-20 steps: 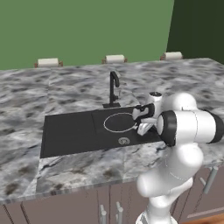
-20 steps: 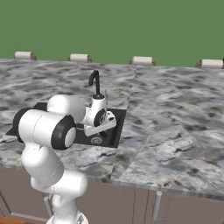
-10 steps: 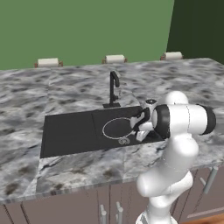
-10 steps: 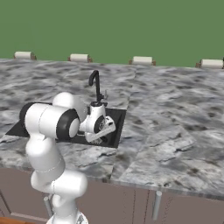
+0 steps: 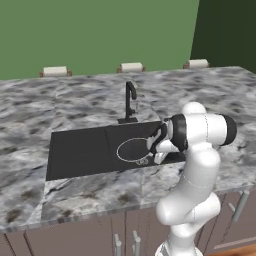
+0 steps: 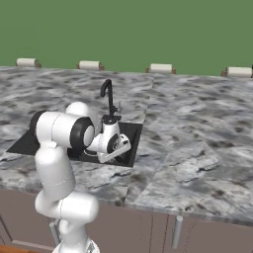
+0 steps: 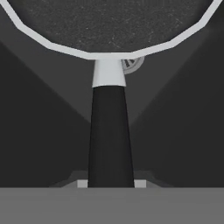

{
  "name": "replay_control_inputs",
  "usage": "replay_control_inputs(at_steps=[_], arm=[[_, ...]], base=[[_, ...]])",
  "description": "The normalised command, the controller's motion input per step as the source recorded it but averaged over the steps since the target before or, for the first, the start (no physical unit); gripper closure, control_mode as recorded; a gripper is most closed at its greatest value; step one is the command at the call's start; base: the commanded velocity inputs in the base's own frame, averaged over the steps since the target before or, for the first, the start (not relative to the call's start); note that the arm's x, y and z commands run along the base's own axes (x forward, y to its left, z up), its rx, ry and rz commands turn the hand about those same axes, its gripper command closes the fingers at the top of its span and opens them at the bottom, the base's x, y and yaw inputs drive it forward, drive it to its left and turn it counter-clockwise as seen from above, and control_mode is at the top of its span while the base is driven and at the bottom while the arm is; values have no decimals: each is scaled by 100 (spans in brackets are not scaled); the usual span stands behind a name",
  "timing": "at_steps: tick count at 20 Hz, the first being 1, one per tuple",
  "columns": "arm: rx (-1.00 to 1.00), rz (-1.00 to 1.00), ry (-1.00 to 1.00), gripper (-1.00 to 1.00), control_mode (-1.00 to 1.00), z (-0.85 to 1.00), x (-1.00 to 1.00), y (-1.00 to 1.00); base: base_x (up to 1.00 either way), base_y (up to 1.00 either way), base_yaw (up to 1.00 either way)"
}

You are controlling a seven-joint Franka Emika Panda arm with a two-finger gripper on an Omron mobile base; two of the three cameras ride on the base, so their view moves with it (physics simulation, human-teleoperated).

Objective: Move the pot and pan from the stove into the sink.

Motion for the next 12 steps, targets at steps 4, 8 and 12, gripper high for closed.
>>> replay_control_inputs(at_steps=[4,8,12], arm=[[-1,2,-1,100,-100,-36,10,0],[0,0,0,-100,-100,-6,2,0],[3,0,1,-100,-100,36,3,0]], base=[[0,0,0],[0,0,0],[0,0,0]])
